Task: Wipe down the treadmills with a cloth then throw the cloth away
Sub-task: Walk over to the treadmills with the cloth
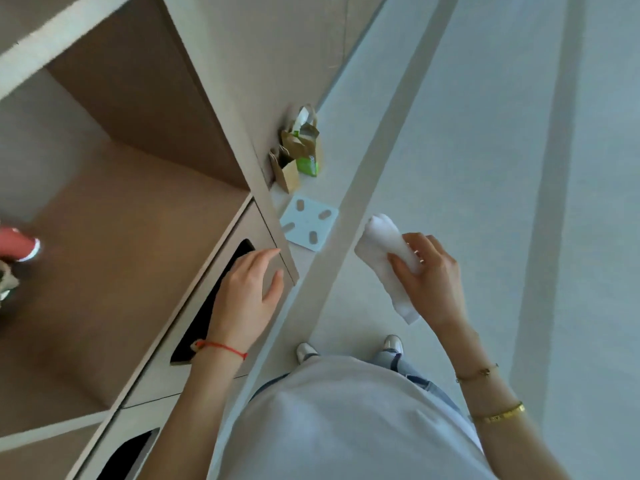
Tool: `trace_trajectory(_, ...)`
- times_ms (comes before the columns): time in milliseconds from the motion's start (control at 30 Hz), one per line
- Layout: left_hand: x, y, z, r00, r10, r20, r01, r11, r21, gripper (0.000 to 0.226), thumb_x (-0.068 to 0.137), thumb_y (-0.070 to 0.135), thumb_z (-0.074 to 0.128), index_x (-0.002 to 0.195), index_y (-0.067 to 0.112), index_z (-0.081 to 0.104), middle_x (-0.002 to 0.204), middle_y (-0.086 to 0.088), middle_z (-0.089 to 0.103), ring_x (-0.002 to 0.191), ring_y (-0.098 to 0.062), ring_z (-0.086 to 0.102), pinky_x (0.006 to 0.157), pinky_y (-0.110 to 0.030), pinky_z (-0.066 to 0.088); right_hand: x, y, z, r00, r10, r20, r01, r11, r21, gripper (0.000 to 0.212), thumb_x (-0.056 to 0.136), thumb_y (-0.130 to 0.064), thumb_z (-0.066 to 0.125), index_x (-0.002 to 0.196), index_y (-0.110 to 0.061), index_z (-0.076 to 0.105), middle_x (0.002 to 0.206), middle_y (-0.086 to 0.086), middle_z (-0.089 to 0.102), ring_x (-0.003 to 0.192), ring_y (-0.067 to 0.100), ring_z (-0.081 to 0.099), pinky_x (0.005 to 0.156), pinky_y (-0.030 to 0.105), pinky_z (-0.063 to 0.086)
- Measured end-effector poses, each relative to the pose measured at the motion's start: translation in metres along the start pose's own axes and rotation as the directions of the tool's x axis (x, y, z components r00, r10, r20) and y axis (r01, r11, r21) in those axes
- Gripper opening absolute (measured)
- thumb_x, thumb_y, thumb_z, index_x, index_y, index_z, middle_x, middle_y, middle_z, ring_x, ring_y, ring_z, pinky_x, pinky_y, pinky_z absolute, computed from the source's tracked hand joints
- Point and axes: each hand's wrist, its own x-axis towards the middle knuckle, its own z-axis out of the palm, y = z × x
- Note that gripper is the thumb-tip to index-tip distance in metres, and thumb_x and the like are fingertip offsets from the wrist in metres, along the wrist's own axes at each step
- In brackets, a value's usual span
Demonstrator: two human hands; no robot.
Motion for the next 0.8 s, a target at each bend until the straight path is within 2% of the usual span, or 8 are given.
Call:
trace_trajectory(200, 0.018, 0.064, 0.038, 0.990, 0.101, 0.095, -0.098, 0.994, -0.036, 0.032, 0.095, 0.016, 0.059, 0.126, 0.011, 0.062, 0.122, -0.004, 0.065, 0.116, -0.021, 0.058, 0.096, -0.033, 0.048, -0.029, 0.052, -0.056, 0.984, 0.141, -0.109, -0.141, 0.990, 0.008, 0.015, 0.086, -0.025, 0.067, 0.100, -0.025, 0.060, 0.088, -0.007, 0.057, 0.067, 0.016, 0.054, 0.059, 0.031, 0.042)
trace_trajectory(367, 0.028, 0.139, 0.086, 0.962, 0.199, 0.185, -0.192, 0.980, -0.057, 0.032, 0.096, 0.018, 0.057, 0.126, 0.013, 0.062, 0.123, -0.004, 0.065, 0.119, -0.022, 0.057, 0.096, -0.034, 0.048, -0.060, 0.104, -0.120, 0.950, 0.244, -0.195, -0.250, 0.968, -0.003, 0.015, 0.086, -0.024, 0.067, 0.100, -0.023, 0.061, 0.087, -0.004, 0.057, 0.067, 0.020, 0.055, 0.060, 0.036, 0.047)
trace_trajectory(500, 0.034, 0.203, 0.129, 0.928, 0.290, 0.236, -0.273, 0.957, -0.102, 0.032, 0.096, 0.018, 0.057, 0.127, 0.012, 0.062, 0.123, -0.003, 0.065, 0.115, -0.020, 0.058, 0.096, -0.027, 0.043, -0.087, 0.149, -0.174, 0.908, 0.323, -0.266, -0.337, 0.941, -0.007, 0.015, 0.086, -0.023, 0.067, 0.101, -0.022, 0.062, 0.086, -0.006, 0.056, 0.067, 0.020, 0.056, 0.061, 0.039, 0.048)
trace_trajectory(667, 0.042, 0.280, 0.176, 0.876, 0.394, 0.277, -0.362, 0.918, -0.159, 0.030, 0.095, 0.015, 0.058, 0.125, 0.008, 0.063, 0.122, -0.007, 0.066, 0.115, -0.025, 0.060, 0.098, -0.035, 0.047, -0.115, 0.200, -0.229, 0.851, 0.401, -0.341, -0.425, 0.905, 0.005, 0.014, 0.087, -0.026, 0.065, 0.101, -0.024, 0.062, 0.087, -0.005, 0.057, 0.070, 0.019, 0.057, 0.062, 0.038, 0.049)
trace_trajectory(800, 0.052, 0.338, 0.210, 0.809, 0.490, 0.326, -0.448, 0.872, -0.197, 0.030, 0.095, 0.014, 0.059, 0.124, 0.008, 0.063, 0.120, -0.008, 0.066, 0.115, -0.026, 0.060, 0.100, -0.038, 0.047, -0.132, 0.239, -0.266, 0.769, 0.468, -0.435, -0.510, 0.860, 0.025, 0.015, 0.087, -0.025, 0.066, 0.101, -0.025, 0.062, 0.088, -0.007, 0.056, 0.069, 0.015, 0.055, 0.061, 0.034, 0.047)
